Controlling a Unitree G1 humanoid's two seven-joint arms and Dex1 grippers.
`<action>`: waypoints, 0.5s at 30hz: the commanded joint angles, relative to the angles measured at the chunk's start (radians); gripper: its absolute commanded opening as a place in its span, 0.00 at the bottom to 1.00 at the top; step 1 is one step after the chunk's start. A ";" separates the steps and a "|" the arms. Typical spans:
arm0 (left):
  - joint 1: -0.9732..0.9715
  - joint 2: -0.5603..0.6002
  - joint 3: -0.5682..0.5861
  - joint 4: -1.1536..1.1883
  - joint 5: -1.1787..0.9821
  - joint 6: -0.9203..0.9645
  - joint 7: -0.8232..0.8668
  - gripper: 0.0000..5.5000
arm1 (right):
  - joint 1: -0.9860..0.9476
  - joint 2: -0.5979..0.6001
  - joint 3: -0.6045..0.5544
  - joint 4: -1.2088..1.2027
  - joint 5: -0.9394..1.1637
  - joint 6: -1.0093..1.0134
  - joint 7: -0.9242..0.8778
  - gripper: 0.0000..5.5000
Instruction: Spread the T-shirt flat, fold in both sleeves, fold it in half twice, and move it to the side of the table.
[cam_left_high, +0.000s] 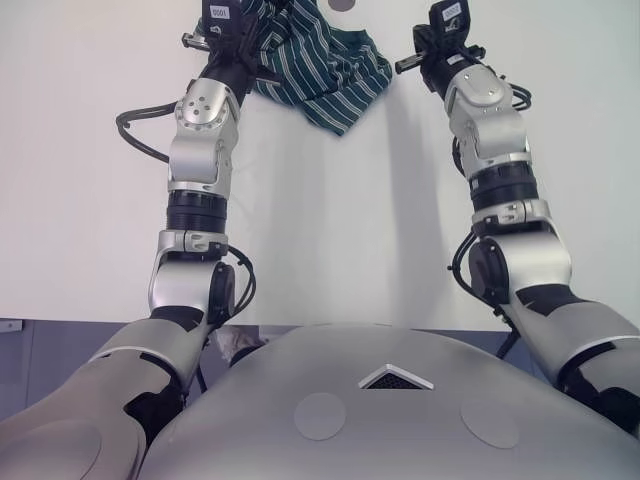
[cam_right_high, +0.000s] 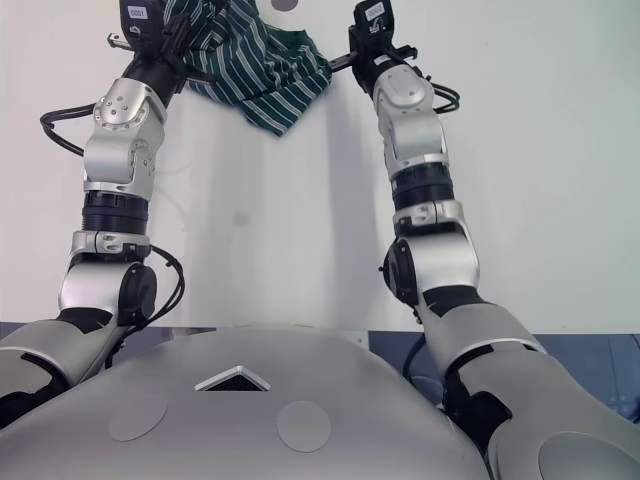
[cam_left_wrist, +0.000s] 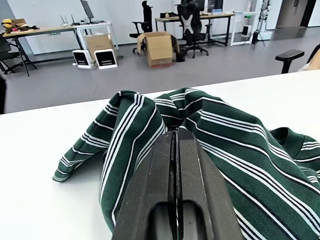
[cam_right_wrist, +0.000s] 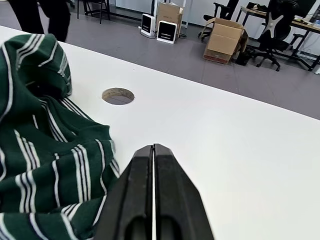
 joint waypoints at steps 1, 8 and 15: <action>-0.025 0.001 0.004 0.032 0.010 0.000 0.001 0.00 | -0.174 -0.005 0.032 0.244 -0.022 -0.051 0.115 0.01; -0.030 0.005 -0.007 0.049 0.012 0.003 -0.016 0.00 | -0.226 -0.025 0.130 0.413 -0.115 -0.094 0.263 0.01; 0.018 0.019 -0.014 0.015 0.018 0.024 -0.021 0.00 | -0.118 -0.092 0.358 0.292 -0.282 -0.138 0.518 0.01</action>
